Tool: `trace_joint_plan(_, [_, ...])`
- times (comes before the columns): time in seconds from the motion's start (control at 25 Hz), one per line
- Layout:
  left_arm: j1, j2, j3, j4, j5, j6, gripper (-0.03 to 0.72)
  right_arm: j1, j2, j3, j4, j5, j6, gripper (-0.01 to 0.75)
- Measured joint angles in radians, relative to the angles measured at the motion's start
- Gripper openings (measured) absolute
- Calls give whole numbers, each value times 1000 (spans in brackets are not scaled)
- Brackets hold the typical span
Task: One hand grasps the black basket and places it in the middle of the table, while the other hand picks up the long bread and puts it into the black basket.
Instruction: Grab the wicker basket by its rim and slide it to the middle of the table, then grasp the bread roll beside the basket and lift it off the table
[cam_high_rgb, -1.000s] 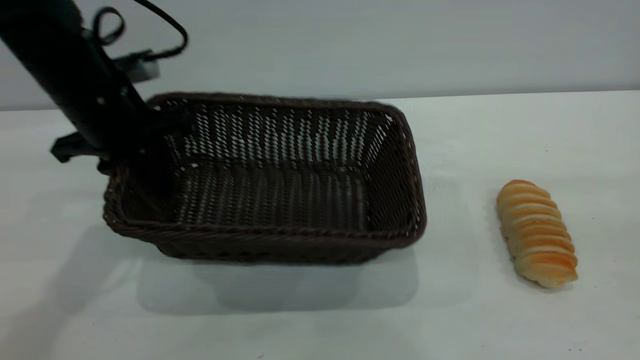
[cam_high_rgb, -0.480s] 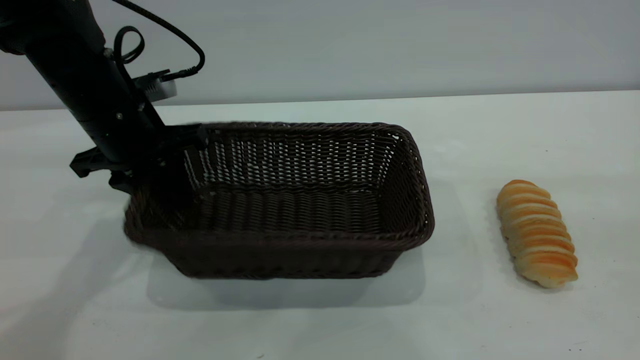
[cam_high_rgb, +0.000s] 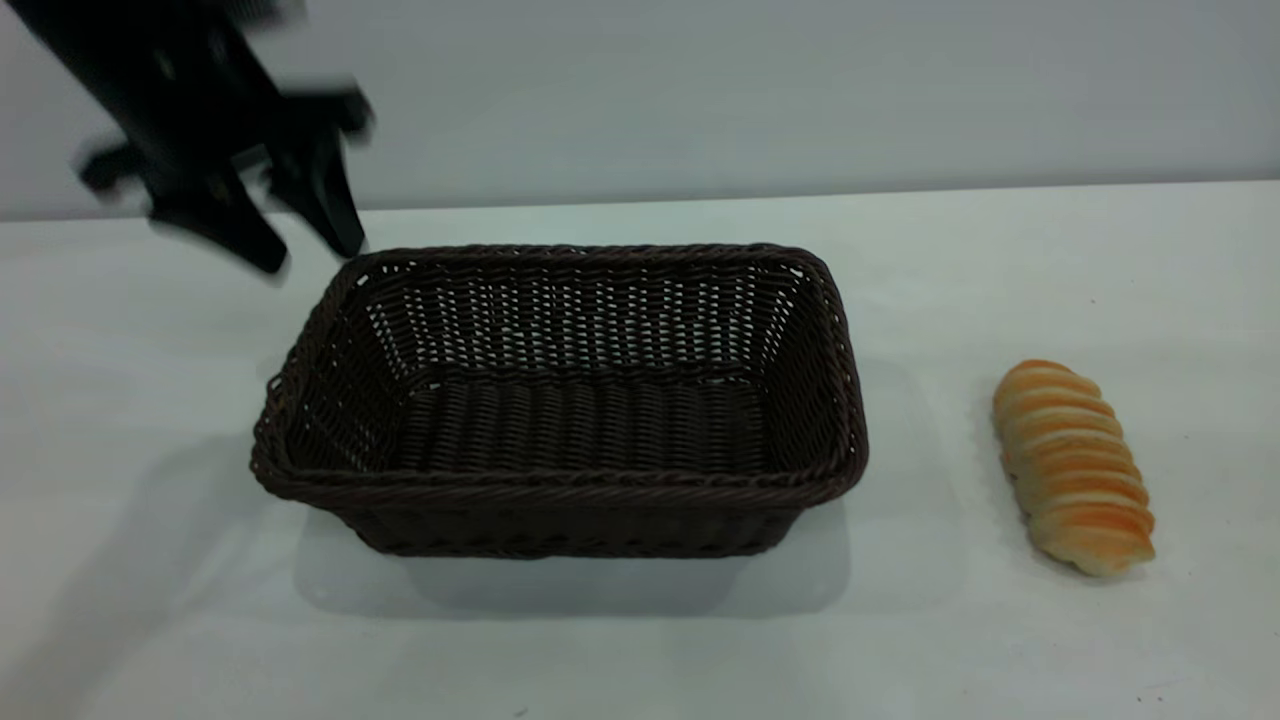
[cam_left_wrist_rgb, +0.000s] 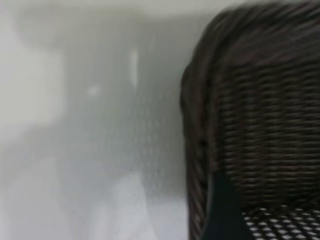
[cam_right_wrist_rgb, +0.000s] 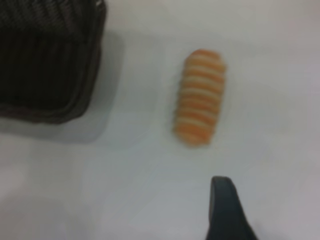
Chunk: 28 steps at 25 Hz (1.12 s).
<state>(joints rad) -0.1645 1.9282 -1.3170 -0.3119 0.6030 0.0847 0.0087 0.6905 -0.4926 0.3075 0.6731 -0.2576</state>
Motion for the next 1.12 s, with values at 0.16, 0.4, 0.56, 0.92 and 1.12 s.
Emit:
trace_joint_plan(0.16, [0,-159,0,25,39,0,529,0,168,-48,149,-3,-155,437])
trace_joint_plan(0.4, [0,-362,0,34,87,1,529,0,540,-183,253,-84,-271,437])
trace_joint_plan(0.56, [0,-438,1,36,103,1,529,0,780,-267,261,-177,-276,437])
trace_joint_plan(0.92, [0,-489,2,36,160,3,529,116,1183,-352,272,-440,-323,437])
trace_joint_plan(1.12, [0,-489,2,36,168,3,529,131,1363,-358,281,-569,-327,416])
